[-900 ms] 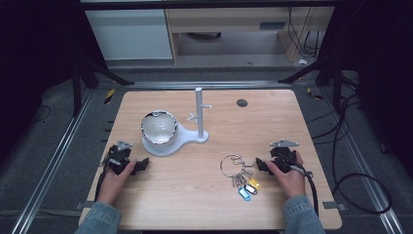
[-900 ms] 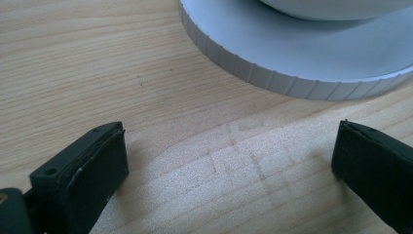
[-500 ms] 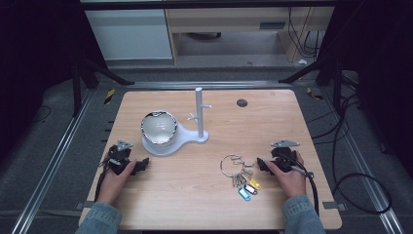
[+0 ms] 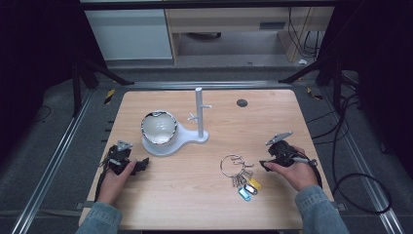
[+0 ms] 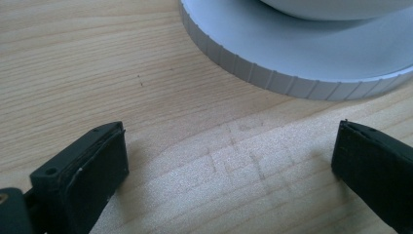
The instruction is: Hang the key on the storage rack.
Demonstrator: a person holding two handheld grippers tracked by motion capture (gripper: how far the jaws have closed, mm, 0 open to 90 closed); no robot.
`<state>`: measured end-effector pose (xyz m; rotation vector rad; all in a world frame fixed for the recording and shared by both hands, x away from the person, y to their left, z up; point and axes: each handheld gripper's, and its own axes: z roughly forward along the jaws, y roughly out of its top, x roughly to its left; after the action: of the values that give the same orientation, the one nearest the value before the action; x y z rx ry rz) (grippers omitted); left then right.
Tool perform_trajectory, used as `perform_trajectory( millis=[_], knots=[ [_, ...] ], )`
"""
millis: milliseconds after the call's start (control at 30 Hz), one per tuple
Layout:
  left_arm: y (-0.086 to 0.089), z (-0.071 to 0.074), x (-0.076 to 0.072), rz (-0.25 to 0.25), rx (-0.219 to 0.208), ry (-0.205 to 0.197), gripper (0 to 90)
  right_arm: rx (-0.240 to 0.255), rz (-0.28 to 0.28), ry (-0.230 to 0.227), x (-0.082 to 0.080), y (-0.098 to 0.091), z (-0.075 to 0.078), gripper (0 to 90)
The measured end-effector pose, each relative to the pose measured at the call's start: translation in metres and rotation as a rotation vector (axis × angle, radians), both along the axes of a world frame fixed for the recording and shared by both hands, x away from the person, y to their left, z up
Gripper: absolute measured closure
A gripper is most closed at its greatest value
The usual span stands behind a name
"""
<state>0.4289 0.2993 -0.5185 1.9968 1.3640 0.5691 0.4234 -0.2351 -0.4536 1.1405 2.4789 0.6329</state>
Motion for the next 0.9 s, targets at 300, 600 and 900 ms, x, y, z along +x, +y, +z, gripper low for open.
perform_trajectory(
  millis=[300, 600, 900],
  knots=[
    [0.0, 0.0, 0.0, 0.0, 0.001, -0.001, 0.0, -0.078, 0.126, 0.097, 0.013, 0.013, 0.018, 48.6],
    [0.0, 0.0, 0.0, 0.001, 0.0, 0.0, 0.0, -0.137, 0.239, 0.198, 0.02, 0.027, 0.019, 65.8],
    [0.0, 0.0, 0.0, 0.001, 0.0, 0.0, 0.0, -0.224, 0.358, 0.253, 0.028, 0.052, 0.016, 76.8]
  ],
)
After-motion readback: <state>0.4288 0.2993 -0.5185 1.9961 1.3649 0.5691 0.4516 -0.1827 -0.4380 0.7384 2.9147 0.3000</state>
